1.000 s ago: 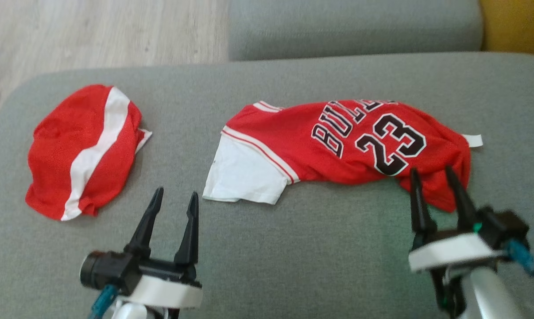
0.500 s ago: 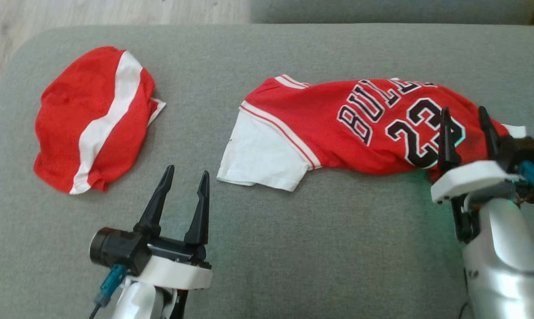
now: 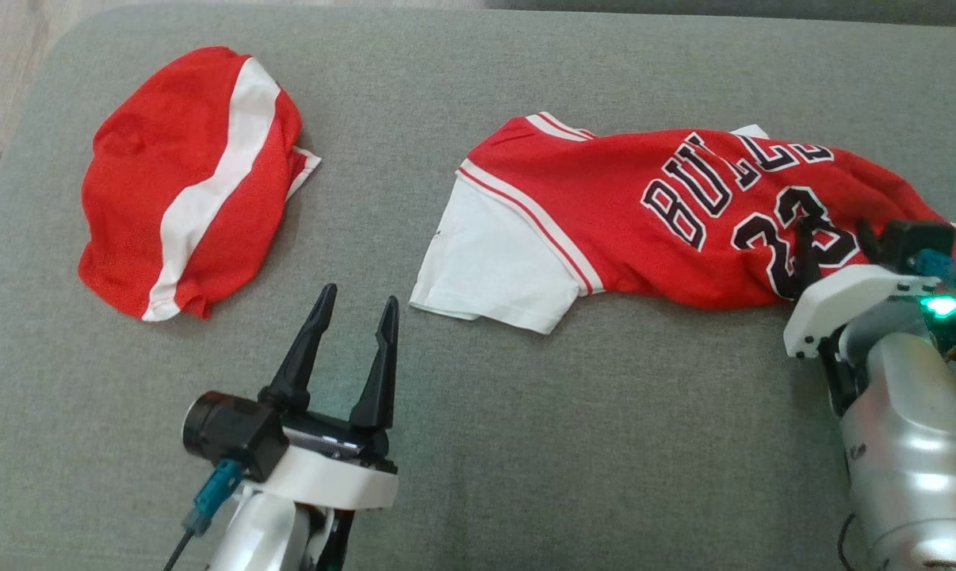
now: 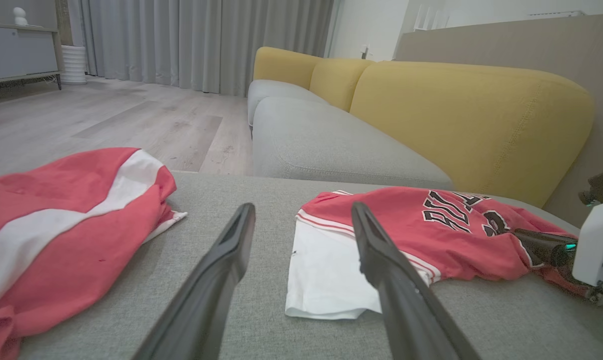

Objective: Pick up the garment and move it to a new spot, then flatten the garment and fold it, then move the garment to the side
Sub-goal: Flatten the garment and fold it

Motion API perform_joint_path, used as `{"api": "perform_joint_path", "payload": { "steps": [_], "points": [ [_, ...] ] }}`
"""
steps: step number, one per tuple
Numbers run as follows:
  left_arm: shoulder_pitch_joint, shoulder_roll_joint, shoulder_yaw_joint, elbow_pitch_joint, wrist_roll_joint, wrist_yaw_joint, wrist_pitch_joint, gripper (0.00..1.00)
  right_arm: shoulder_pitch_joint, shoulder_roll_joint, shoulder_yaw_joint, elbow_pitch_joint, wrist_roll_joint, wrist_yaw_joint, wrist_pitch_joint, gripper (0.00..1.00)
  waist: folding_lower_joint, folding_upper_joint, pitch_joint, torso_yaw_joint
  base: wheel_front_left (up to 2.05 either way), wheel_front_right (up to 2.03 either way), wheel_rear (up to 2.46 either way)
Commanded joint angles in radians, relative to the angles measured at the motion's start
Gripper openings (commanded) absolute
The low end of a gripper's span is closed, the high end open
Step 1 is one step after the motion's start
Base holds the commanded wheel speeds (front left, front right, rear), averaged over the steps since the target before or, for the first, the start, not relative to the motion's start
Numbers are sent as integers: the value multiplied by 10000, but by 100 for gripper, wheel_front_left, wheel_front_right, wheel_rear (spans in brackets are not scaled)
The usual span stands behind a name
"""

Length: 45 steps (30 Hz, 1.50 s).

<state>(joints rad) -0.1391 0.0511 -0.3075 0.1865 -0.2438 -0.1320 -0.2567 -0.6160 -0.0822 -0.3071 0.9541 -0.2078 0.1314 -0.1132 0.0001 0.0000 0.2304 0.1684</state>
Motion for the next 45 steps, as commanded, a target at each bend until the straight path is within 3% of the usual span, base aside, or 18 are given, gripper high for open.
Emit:
{"api": "perform_joint_path", "payload": {
  "steps": [1,2,9,20,29,30,36,45],
  "points": [
    [-364,-7,220,-290,-76,19,-51,100,-429,26,183,-128,-118,-7,-37,17,-1,0,33,32,0,0,0],
    [-373,-7,200,-281,-108,19,-51,100,-539,32,194,-50,-206,-7,-135,0,-1,0,50,48,0,0,0],
    [-431,-8,104,-269,-289,48,-51,100,-1749,-246,381,119,-552,-7,-724,0,-1,0,210,121,0,0,0],
    [-831,-8,-173,-410,-836,210,-51,100,-4562,-1239,2179,488,-545,-7,-876,0,-1,0,776,756,0,0,0],
    [-981,-8,-397,-465,-1165,352,-51,100,-5596,-1748,2973,1480,-729,-7,-859,0,-1,0,1047,1404,0,0,0],
    [-995,-8,-413,-463,-1197,372,-51,100,-5632,-1779,2986,1594,-738,-7,-891,98,-1,0,1063,1450,0,0,0],
    [-944,-8,-430,-422,-1262,473,-51,100,-5620,-1768,2909,2310,-602,-7,-997,100,-1,0,976,1472,0,0,0],
    [-853,-8,-59,-358,-938,434,-51,100,-4568,-1295,2863,2348,-40,-7,-1447,100,-1,0,372,719,0,0,0]
  ]
}}
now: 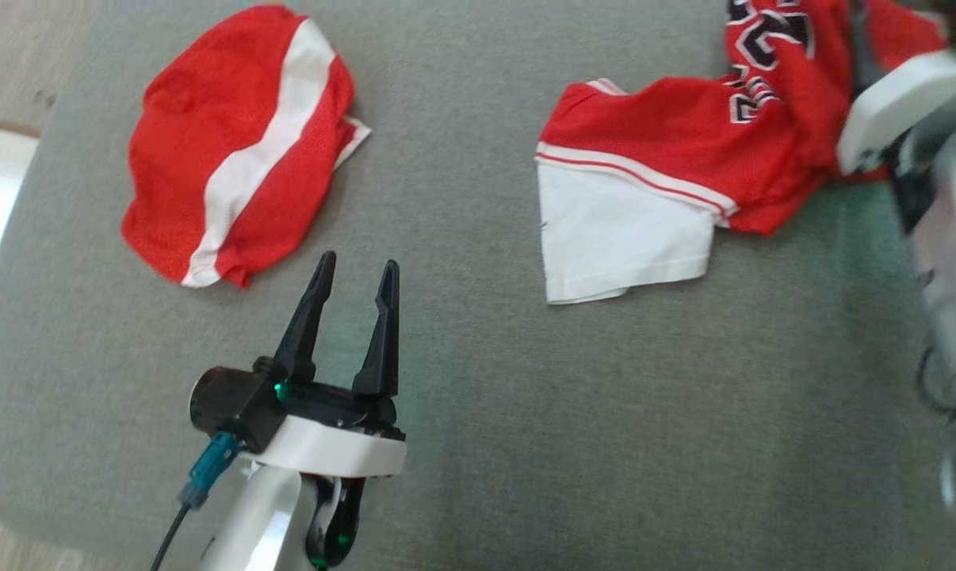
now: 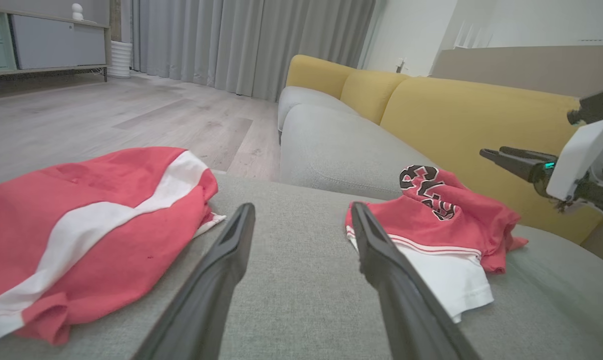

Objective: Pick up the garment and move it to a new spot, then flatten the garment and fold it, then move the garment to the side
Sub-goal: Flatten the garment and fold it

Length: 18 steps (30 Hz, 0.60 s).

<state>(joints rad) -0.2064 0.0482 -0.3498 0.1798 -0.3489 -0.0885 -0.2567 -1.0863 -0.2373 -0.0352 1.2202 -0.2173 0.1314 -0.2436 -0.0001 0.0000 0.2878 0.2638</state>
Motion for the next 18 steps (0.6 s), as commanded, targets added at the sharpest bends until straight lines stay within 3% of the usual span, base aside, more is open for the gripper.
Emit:
{"api": "perform_joint_path", "payload": {
  "steps": [1,10,18],
  "points": [
    [-154,20,421,-286,151,-11,-51,100,346,345,141,-450,164,-7,-161,100,1,0,-300,-368,0,0,0],
    [219,20,865,-237,118,-71,-51,100,3307,1209,124,-3730,1565,-7,-179,100,1,0,-1168,-1673,0,0,0],
    [469,20,1090,147,220,-89,-51,100,6368,1716,55,-6730,1940,-7,-180,100,1,0,-1659,-2745,0,0,0]
  ]
}}
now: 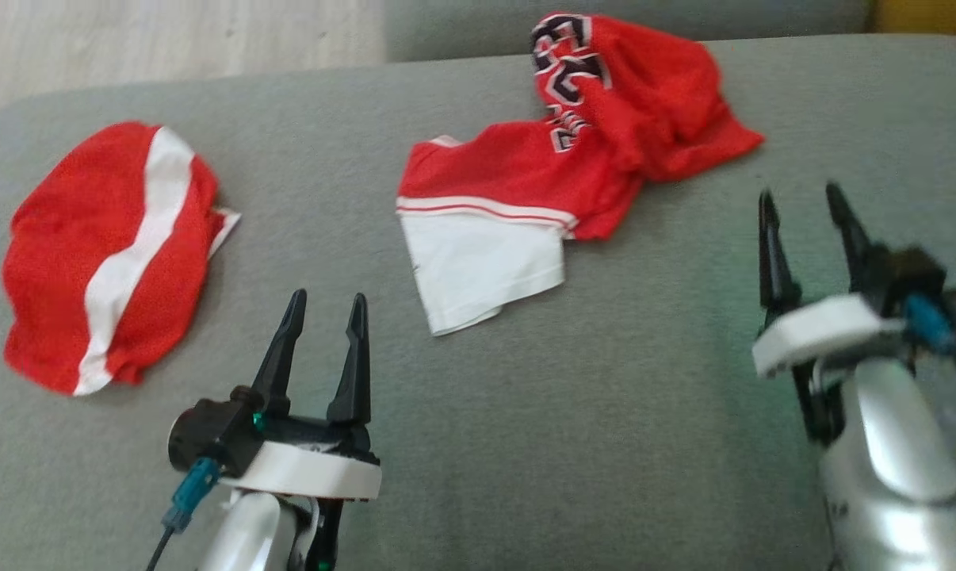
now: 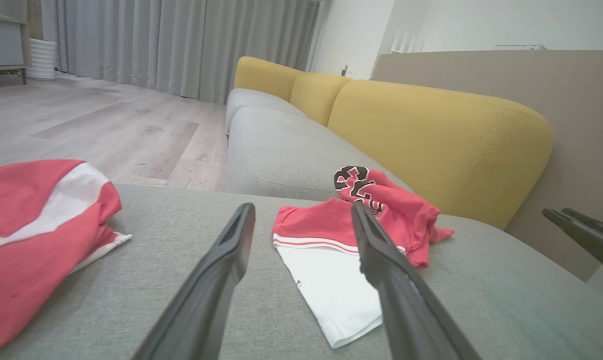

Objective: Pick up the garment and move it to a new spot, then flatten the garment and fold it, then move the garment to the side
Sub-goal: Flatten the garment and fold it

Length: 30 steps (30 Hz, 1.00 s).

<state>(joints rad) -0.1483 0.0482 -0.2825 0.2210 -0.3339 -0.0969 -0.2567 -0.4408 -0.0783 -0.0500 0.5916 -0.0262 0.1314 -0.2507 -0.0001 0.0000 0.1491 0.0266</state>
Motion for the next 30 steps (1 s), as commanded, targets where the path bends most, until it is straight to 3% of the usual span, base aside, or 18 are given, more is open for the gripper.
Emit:
{"api": "perform_joint_path", "payload": {
  "steps": [1,7,17,30],
  "points": [
    [-76,20,445,-207,56,-6,-51,100,252,171,188,-773,35,-7,-109,100,1,0,-334,-492,0,0,0],
    [62,20,582,70,-130,84,-51,100,1594,274,313,-2066,650,-7,-110,100,1,0,-482,-1116,0,0,0],
    [-237,20,410,678,30,36,-51,100,1821,279,529,-2655,1082,-7,-110,100,1,0,-296,-1788,0,0,0],
    [-1761,50,-3,3987,100,661,619,100,1876,280,605,-2894,1309,-7,-110,100,1,0,242,-2350,0,0,0]
  ]
}}
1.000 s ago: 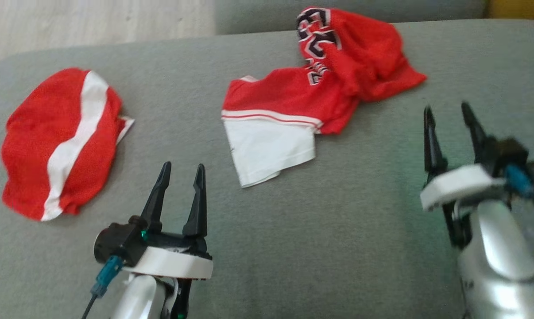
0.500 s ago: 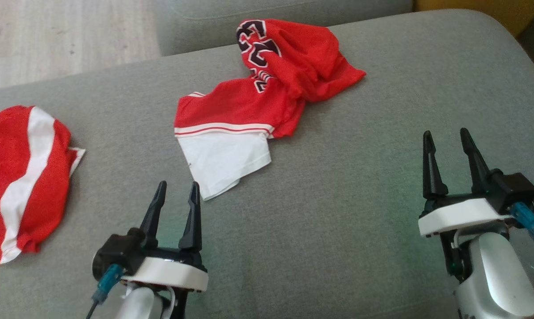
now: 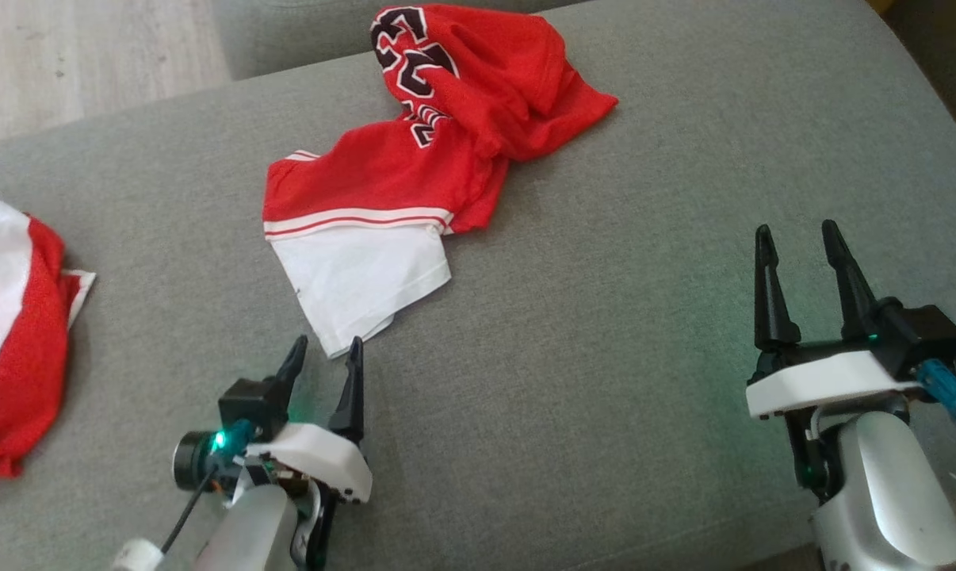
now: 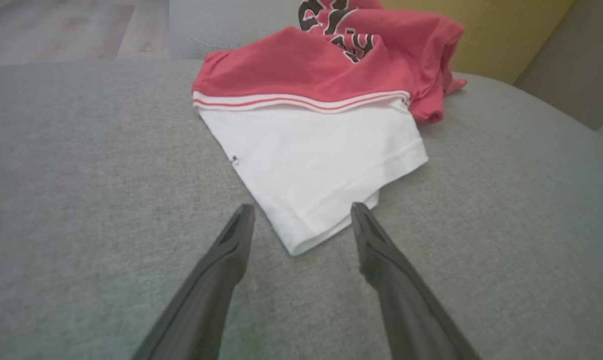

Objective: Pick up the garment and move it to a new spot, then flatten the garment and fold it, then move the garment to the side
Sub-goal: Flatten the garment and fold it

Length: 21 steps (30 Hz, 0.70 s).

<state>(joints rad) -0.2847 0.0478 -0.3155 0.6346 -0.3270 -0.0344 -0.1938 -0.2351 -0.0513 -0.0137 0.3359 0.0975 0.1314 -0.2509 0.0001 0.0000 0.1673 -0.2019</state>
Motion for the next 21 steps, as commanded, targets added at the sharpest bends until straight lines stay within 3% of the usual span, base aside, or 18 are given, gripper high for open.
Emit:
{"api": "perform_joint_path", "payload": {
  "steps": [1,7,9,10,11,12,21],
  "points": [
    [-498,69,312,20,48,43,-7,100,-178,10,255,-326,85,-7,-108,100,-1,0,92,-104,0,0,0],
    [-994,151,204,1036,86,95,421,100,-243,10,330,-321,209,-7,-108,100,-1,0,267,-324,0,0,0],
    [-1238,169,76,1344,97,-68,538,100,-282,10,296,-356,254,-7,-108,100,-1,0,364,-365,0,0,0],
    [-1312,191,-10,1422,147,-137,532,64,-288,10,276,-362,262,-7,-108,100,-1,0,383,-364,0,0,0],
    [-1366,193,-18,1472,129,-174,453,8,-292,10,257,-365,267,-7,-108,100,-1,0,396,-358,0,0,0],
    [-1404,187,2,1513,70,-209,363,0,-294,10,240,-364,269,-7,-108,100,-1,0,396,-350,0,0,0],
    [-1292,184,465,1013,-171,-47,-622,0,-191,10,76,-161,190,-7,-108,100,-1,0,-111,79,0,0,0]
  ]
}}
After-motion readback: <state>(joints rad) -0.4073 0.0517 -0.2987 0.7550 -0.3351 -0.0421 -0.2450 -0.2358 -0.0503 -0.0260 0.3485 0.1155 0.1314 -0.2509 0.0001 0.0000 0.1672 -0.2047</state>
